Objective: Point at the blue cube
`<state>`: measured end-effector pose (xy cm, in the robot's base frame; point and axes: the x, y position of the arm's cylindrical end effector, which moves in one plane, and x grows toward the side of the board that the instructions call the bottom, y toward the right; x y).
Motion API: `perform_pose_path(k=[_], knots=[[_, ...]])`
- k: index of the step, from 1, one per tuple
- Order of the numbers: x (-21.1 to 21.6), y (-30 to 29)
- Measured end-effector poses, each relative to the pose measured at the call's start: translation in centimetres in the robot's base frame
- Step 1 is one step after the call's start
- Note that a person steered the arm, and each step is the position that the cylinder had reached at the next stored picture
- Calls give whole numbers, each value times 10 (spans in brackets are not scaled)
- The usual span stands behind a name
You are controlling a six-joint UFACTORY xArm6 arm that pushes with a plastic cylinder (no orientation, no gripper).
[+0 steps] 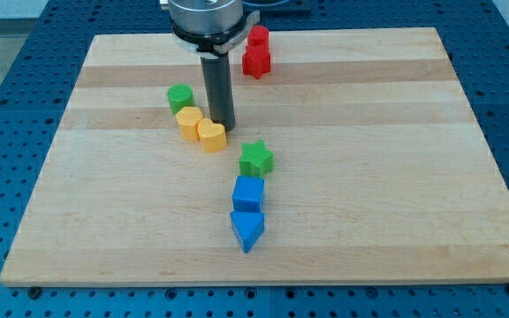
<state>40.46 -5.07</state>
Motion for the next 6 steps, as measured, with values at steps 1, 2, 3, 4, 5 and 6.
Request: perform_pose_path(k=[1,2,3,4,5,6], knots=[[16,45],[51,87],[96,95],[118,83],[105,68],[81,58]])
